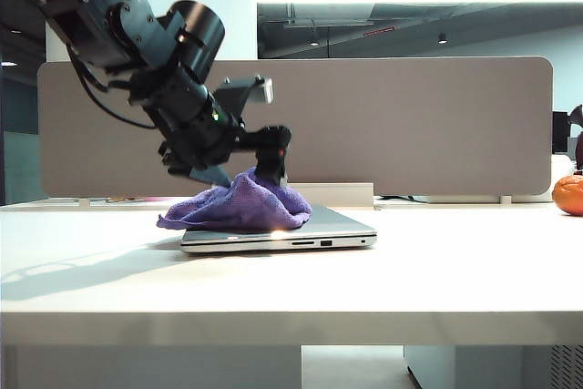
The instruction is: Pick up the purple rag and put it over the laptop.
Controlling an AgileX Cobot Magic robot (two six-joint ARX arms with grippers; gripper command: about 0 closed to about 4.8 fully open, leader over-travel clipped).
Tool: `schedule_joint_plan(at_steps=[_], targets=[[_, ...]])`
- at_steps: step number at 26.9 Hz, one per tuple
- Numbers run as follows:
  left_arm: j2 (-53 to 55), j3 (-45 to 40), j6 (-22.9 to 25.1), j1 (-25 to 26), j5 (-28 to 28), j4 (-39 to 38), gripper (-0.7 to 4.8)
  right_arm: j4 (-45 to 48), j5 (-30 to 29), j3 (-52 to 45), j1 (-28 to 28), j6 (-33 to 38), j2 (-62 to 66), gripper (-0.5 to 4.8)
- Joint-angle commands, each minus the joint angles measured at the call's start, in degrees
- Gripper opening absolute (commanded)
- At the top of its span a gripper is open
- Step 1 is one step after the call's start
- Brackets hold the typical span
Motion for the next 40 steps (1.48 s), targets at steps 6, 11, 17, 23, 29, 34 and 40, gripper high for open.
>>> schedule_joint_plan(at_steps=[6,11,17,23,29,34,40], targets=[[-5.7,0.6,0.0,-0.1,0.3,1.7,4.79,0.1,0.1,-0.2,0.0,0.0,-0.1,0.22],[-7.5,0.7,-0.8,-0.1,1.6,1.0,4.79,-0.3,0.1,-0.2,0.0,0.0,-0.1,0.22],[-7.4,1.7,-2.5,-0.1,5.8,1.4,4.79,-0.3,0.0,-0.2,0.1,0.0,-0.1,0.22],[-7.4,2.1,-2.6,-0.1,9.3,4.9,4.79,-0.3,-0.1,-0.2,0.1,0.1,-0.1,0.22],[-7.3,2.0,-2.6,-0.1,7.6,3.8,4.57,-0.3,-0.1,-0.2,0.1,0.2,-0.1,0.22],[-8.3,2.1,-2.6,-0.1,7.8,-1.5,3.7,-0.3,-0.1,-0.2,0.1,0.2,-0.1,0.22],[-12.5,2.1,-1.7,0.0,5.1,-10.4,-0.06,-0.3,0.1,-0.2,0.0,0.2,-0.1,0.22]])
